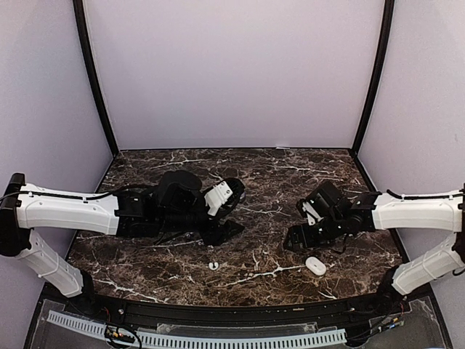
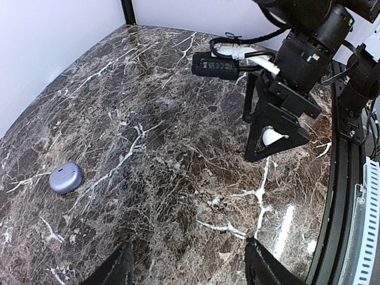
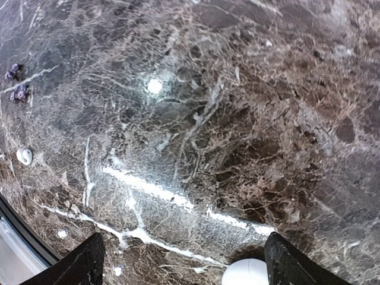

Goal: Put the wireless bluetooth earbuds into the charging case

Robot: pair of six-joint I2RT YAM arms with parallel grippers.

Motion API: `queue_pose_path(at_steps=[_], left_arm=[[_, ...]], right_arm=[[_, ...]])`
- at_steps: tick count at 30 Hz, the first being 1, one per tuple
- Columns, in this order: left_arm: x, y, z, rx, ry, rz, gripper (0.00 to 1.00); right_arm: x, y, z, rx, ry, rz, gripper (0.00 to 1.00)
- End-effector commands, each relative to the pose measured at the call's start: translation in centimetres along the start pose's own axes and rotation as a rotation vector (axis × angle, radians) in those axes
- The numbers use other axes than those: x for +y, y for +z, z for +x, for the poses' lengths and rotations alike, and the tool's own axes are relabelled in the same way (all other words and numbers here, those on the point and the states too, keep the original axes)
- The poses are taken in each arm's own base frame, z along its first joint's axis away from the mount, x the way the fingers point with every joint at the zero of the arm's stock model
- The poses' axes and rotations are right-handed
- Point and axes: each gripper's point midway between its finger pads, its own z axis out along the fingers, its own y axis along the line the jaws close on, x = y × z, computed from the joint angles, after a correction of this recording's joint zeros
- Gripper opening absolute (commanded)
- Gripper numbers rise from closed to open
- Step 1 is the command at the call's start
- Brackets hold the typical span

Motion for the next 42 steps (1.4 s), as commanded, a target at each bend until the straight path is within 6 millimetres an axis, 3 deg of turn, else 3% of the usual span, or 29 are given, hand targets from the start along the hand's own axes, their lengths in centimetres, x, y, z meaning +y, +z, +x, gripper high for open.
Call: queue_pose_path(at_steps=[1, 3, 7, 12, 15, 21, 28, 33, 37, 42], left_arm=[[0.1, -1.2, -1.2, -0.056, -0.016, 0.009, 0.63], [0.0, -1.2, -1.3, -0.056, -0.015, 0.019, 0.62], [-0.3, -1.1, -1.6, -0.058, -0.014, 0.031, 0.63], [-0.4, -1.0, -1.8, -0.065, -0.012, 0.038, 0.62], [-0.5, -1.1, -1.7, -0.07, -0.014, 0.043, 0.62], [-0.4, -1.1, -1.7, -0.079, -0.015, 0.037, 0.62], [-0.1, -1.1, -1.5, -0.071, -0.015, 0.023, 0.62], [0.7, -1.6, -1.4, -0.093, -0.062, -0.021, 0.68], [1.5, -2.6, -1.7, -0.147, -0.092, -0.046, 0.78], [1.6, -3.6, -2.1, -0.207, -0.115, -0.031, 0.9]], right_arm=[[-0.8, -2.4, -0.4, -0.059, -0.114, 0.054, 0.93], [-0.7, -3.1, 0.0, -0.077, -0.066, 0.02, 0.92], [-4.0, -2.2, 3.6, 0.015, 0.091, 0.161, 0.97], [-7.0, -1.1, 7.2, 0.05, 0.168, 0.244, 0.96], [-7.8, -0.9, 7.9, 0.045, 0.167, 0.268, 0.92], [-6.1, -0.3, 6.8, 0.002, 0.087, 0.244, 0.73], [-4.3, 1.2, 6.7, 0.035, -0.001, 0.237, 0.63], [-3.2, 1.2, 5.6, 0.032, -0.064, 0.226, 0.48], [-1.1, 0.2, 3.5, -0.026, -0.108, 0.163, 0.35], [3.9, -2.7, -1.5, -0.177, -0.155, 0.006, 0.3]])
